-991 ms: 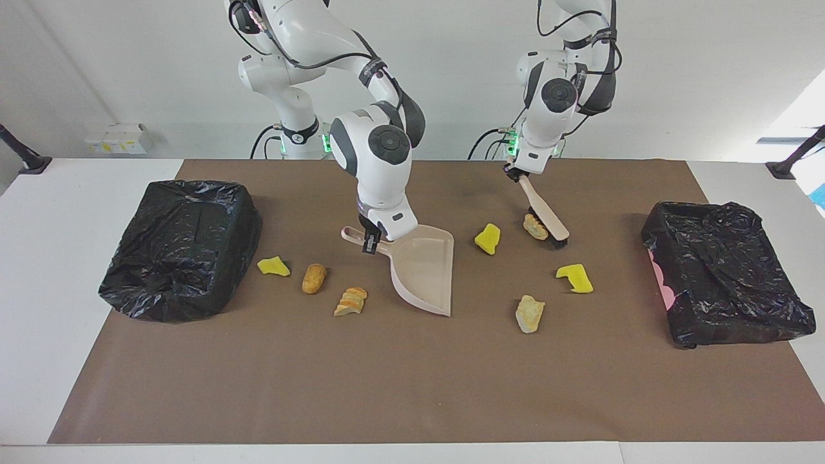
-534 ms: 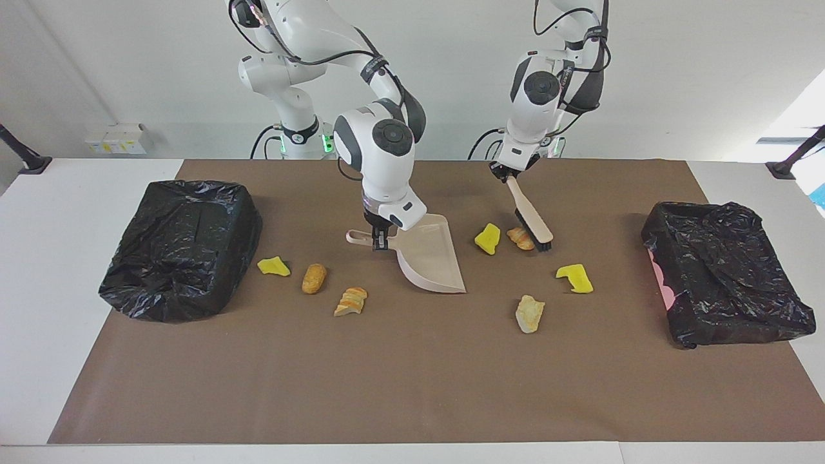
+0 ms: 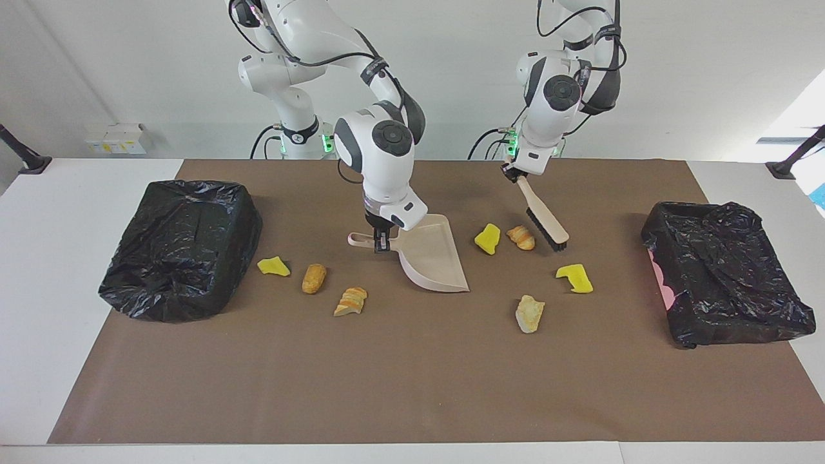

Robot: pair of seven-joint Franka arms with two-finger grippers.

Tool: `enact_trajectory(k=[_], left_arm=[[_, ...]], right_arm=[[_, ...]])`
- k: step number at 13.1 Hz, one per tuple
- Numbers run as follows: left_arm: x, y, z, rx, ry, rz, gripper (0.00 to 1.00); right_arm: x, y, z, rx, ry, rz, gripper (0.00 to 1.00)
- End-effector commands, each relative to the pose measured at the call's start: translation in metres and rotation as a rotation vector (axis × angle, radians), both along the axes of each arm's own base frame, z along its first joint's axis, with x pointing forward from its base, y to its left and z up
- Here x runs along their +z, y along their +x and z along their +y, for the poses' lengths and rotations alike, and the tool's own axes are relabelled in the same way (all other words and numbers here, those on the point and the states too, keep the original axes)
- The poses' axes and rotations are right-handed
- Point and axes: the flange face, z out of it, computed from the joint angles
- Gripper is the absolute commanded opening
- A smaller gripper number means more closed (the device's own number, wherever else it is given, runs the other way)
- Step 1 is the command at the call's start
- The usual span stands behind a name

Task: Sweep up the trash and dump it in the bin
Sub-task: 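Sweep the nearby crust and sponge into the dustpan with the left gripper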

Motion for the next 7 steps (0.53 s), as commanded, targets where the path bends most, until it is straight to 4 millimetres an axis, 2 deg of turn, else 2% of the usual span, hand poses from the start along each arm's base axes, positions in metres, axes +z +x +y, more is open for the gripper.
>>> enact_trajectory(k=[1, 3, 5, 6, 7], left_arm=[[-0.021, -0.021, -0.008, 0.033, -0.001, 0.045, 0.00], [-0.030, -0.020, -0.027, 0.055, -0.048, 0.007, 0.00], [-0.037, -0.011, -0.049, 0.068, -0.121, -0.019, 0.00], [-0.043, -0.006, -0.067, 0.045, -0.140, -0.028, 0.00], [-0.046, 0.004, -0.078, 0.034, -0.161, -0.040, 0.00]], right_arm=[[0.003, -0.009, -0.001, -0.051, -0.009, -0.013, 0.00], [0.005, -0.011, -0.001, -0.055, -0.011, -0.010, 0.00], [0.003, -0.014, -0.002, -0.086, -0.018, -0.008, 0.00], [0.002, -0.014, -0.002, -0.089, -0.018, -0.009, 0.00], [0.002, -0.014, -0.003, -0.089, -0.015, -0.013, 0.00]])
